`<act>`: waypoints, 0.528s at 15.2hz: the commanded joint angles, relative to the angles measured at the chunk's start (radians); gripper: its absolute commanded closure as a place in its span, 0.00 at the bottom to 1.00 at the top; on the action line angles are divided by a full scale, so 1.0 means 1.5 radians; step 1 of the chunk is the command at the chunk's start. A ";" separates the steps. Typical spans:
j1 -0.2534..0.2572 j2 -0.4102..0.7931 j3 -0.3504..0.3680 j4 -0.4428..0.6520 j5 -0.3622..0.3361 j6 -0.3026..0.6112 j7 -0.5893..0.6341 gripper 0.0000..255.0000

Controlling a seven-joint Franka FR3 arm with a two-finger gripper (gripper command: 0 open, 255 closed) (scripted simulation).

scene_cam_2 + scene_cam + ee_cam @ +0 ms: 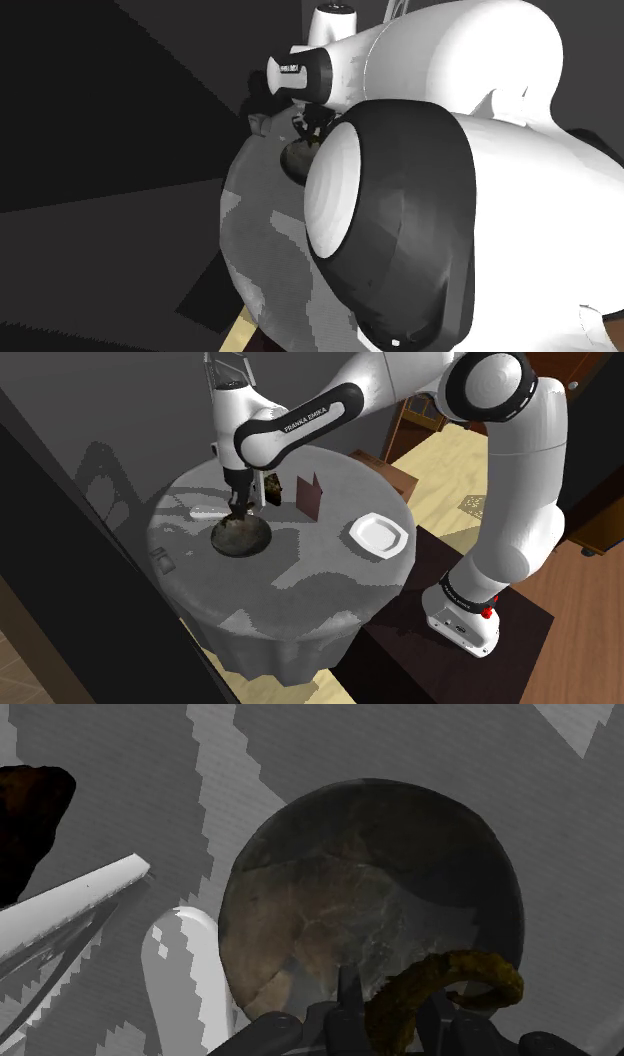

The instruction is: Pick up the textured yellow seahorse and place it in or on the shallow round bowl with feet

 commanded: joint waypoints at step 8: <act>0.014 0.045 -0.023 -0.012 -0.028 0.053 0.010 1.00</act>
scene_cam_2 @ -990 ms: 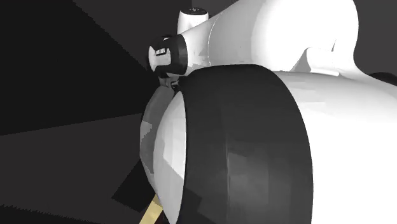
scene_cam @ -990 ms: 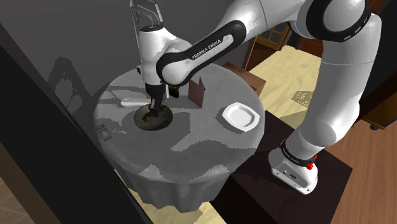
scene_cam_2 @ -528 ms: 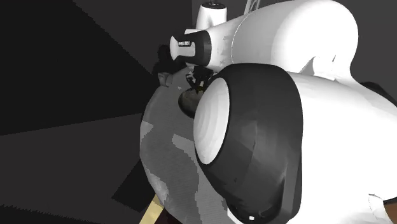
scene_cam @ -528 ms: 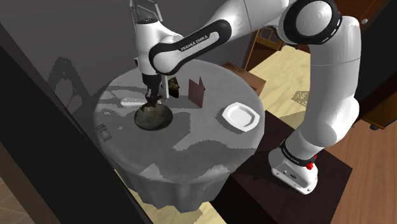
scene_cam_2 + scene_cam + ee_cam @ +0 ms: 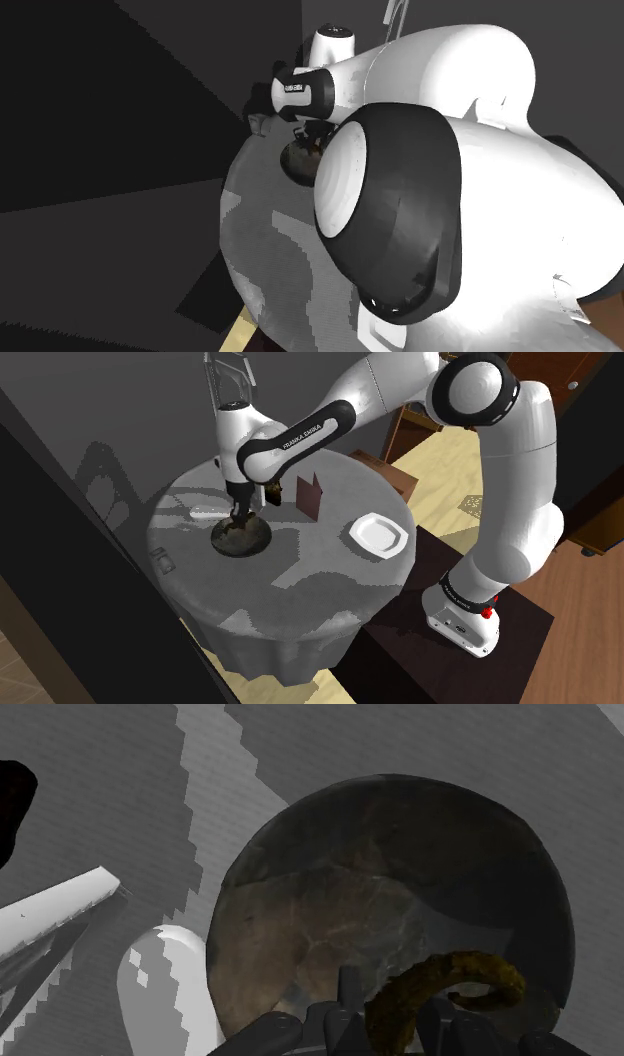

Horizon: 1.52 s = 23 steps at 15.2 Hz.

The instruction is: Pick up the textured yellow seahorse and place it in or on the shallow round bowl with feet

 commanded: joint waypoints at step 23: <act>-0.013 -0.024 0.011 0.004 0.015 -0.026 -0.011 0.00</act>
